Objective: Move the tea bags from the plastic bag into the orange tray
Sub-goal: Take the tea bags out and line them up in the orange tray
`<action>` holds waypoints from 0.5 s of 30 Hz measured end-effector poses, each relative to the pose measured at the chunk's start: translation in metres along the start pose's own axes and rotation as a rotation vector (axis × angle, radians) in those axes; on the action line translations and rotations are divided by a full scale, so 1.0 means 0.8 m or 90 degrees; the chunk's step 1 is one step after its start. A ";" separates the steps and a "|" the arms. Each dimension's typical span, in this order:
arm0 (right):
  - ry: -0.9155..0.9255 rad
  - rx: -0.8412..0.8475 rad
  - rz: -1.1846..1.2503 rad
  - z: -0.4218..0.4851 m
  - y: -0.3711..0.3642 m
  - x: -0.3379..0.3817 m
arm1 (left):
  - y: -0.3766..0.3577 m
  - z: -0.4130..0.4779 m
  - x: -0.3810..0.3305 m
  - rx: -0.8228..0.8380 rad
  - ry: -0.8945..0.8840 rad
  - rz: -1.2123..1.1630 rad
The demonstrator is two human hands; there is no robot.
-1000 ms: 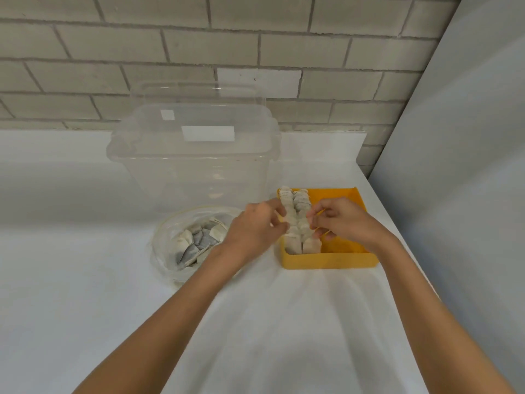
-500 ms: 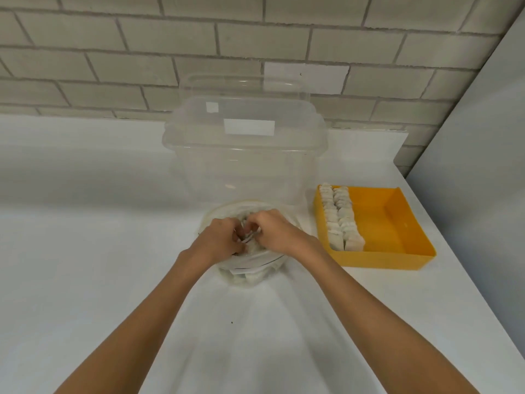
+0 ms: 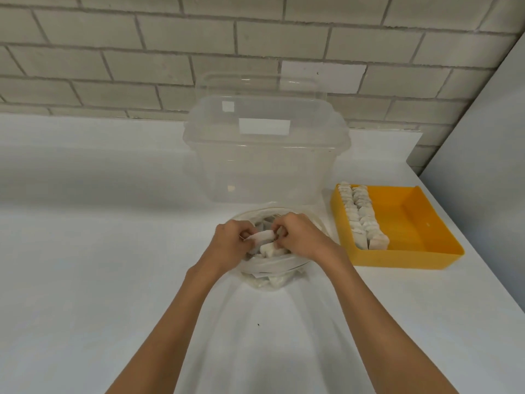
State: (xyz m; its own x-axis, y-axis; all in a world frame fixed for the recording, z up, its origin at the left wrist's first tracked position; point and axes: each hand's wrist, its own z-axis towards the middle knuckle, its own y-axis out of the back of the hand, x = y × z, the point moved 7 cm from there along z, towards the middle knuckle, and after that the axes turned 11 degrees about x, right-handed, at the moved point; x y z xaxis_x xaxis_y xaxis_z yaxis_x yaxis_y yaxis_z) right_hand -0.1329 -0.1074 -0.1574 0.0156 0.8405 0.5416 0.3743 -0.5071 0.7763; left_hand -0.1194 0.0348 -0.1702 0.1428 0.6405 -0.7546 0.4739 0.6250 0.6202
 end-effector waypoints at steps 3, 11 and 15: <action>0.011 -0.056 0.077 -0.006 0.014 0.002 | 0.018 -0.005 0.001 -0.054 -0.012 -0.114; 0.040 -0.183 0.338 -0.030 0.040 -0.008 | 0.031 -0.019 0.005 -0.045 0.004 -0.473; 0.009 -0.237 0.310 -0.036 0.045 -0.013 | 0.020 -0.022 -0.005 0.018 -0.027 -0.672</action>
State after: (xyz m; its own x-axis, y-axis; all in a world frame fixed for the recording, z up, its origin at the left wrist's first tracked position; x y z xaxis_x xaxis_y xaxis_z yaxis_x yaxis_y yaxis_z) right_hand -0.1463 -0.1401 -0.1255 0.0905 0.4935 0.8650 -0.0216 -0.8674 0.4972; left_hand -0.1276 0.0502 -0.1537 -0.3234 -0.2393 -0.9155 0.3952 0.8449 -0.3604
